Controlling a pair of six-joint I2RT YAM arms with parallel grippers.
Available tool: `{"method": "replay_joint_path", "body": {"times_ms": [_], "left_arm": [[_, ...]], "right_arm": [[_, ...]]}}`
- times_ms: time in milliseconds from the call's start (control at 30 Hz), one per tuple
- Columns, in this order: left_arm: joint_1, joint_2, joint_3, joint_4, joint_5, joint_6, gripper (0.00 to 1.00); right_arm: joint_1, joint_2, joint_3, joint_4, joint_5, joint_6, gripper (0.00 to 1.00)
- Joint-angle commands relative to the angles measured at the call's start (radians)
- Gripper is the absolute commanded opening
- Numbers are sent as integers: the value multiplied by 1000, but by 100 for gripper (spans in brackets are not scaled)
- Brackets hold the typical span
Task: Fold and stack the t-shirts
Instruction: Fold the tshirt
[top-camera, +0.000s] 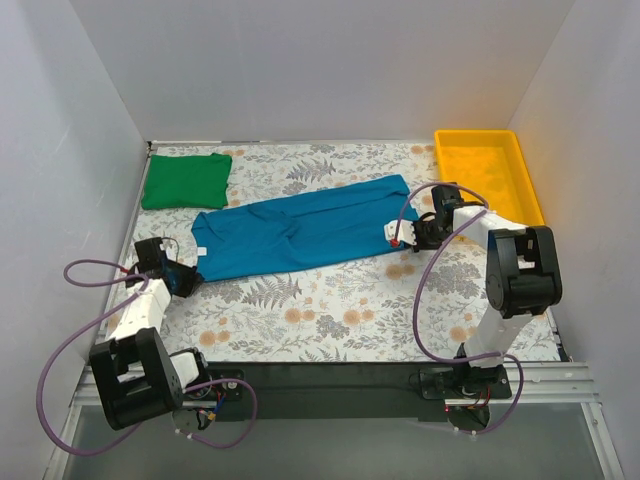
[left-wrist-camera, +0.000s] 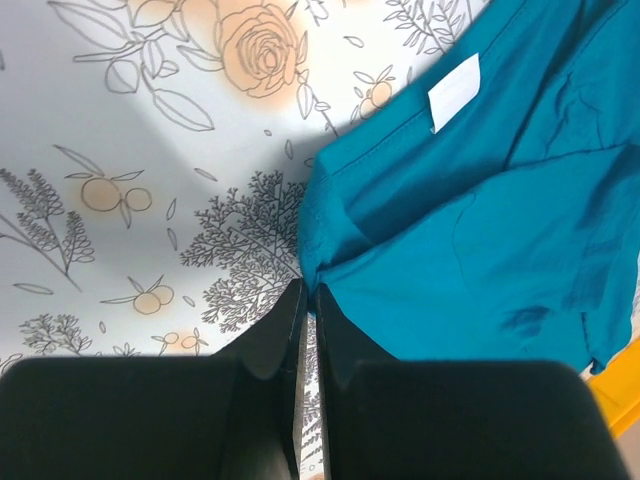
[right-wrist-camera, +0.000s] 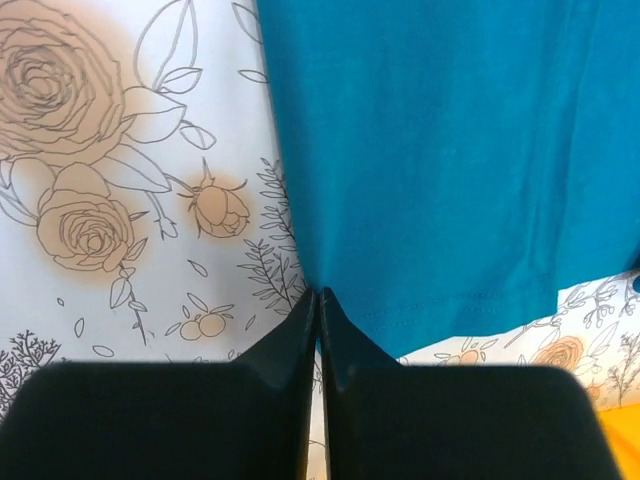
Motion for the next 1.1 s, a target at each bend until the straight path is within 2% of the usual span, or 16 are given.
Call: {"method": "replay_joint_path", "body": {"times_ms": [0,300,400,533,600,667,700,800,833,933,967,1000,1033,1067], "left_arm": [[17,-43,28,-55,-15,5,0],[29,-86,43,-125,-39,-12,0],[29,-101,39,-131,-24,-17,0],[28,-108,19,-130,29,-17,0],[29,-112,20,-128,59,11,1],[29,-123,52,-134,103,45,7],[29,-129,68,-140,115,57,23],[29,-181,120,-173,103,95,47],[31,-199,126,-174,103,114,52],[29,-272,114,-102,213,157,55],[29,-264,103,-35,262,157,54],[29,-241,76,14,404,157,54],[23,-208,71,55,459,149,46],[11,-115,74,115,505,139,40]], "right_arm": [[-9,-42,-72,-49,54,12,3],[-10,-356,-343,-124,20,-2,1],[-9,-541,-449,-181,17,-22,1],[-6,-701,-559,-242,20,-6,1],[-4,-773,-569,-262,5,47,26],[-6,-812,-531,-268,-36,105,50],[-6,-833,-508,-268,-58,180,53],[4,-804,-365,-276,-171,352,57],[11,-784,-331,-277,-201,386,58],[85,-685,-222,-271,-306,533,56],[150,-653,-198,-262,-352,576,48],[192,-583,-163,-241,-368,627,41],[232,-542,-136,-177,-374,746,31],[305,-495,-109,-159,-394,786,17]]}}
